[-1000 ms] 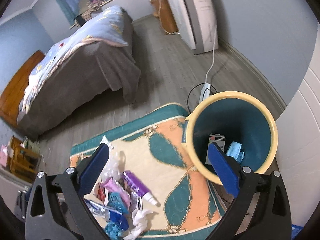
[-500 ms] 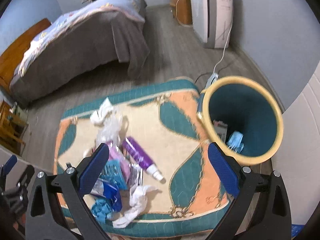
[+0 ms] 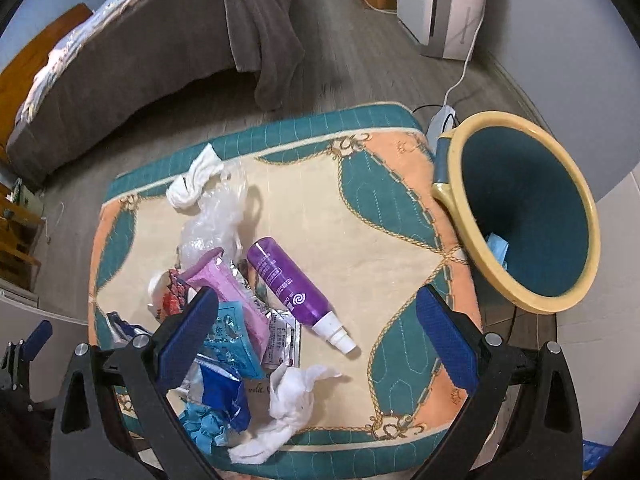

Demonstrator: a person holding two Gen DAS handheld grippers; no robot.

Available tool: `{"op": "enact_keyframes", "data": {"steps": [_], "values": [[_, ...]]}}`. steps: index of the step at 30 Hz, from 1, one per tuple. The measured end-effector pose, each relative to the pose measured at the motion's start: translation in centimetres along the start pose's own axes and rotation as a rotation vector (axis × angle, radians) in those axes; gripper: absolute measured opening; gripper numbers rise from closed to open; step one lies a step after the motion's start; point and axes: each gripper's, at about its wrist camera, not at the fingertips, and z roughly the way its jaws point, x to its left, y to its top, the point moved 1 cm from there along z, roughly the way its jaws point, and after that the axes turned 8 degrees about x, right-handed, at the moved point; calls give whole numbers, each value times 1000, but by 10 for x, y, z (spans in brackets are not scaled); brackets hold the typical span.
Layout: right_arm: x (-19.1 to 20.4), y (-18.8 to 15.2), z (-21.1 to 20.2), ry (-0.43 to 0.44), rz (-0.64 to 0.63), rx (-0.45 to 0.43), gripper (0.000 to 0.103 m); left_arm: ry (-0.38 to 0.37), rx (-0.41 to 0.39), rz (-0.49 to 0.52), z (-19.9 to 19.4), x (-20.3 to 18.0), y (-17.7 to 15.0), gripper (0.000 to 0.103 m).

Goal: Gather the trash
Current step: 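Return both tools to the cushion and grasp a silver wrapper with the left tool, then grasp the purple spray bottle with the right tool and carry it over the bin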

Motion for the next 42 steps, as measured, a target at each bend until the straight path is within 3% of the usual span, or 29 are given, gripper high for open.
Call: {"op": "enact_keyframes", "data": {"steps": [6, 8, 9, 10, 12, 17, 18, 22, 26, 29, 34, 42], "values": [[-3, 7, 18, -8, -12, 27, 95, -69, 27, -37, 19, -6, 8, 93], [-5, 10, 27, -18, -29, 43, 86, -94, 49, -29, 24, -9, 10, 79], [-5, 11, 32, -25, -41, 56, 78, -108, 64, -24, 26, -11, 10, 65], [-5, 12, 39, -37, -57, 76, 74, -126, 88, -15, 30, -14, 10, 57], [-6, 12, 50, -30, -71, 110, 59, -132, 107, 15, 35, -20, 8, 53], [1, 15, 74, 32, -88, 168, 54, -127, 109, 36, 42, -22, 7, 44], [4, 15, 78, 38, -97, 173, 54, -125, 107, 32, 42, -21, 8, 37], [12, 17, 91, 64, -100, 187, 54, -132, 100, 24, 44, -17, 12, 35], [23, 21, 100, 34, -140, 187, 54, -113, 77, 46, 43, -17, 16, 32], [28, 22, 105, 41, -151, 191, 43, -105, 57, 71, 40, -20, 20, 32], [29, 23, 105, 32, -158, 186, 35, -98, 5, 93, 26, -24, 27, 32], [-3, 27, 70, 75, -62, 121, 34, -95, -115, 136, -13, -38, 41, 32]]}}
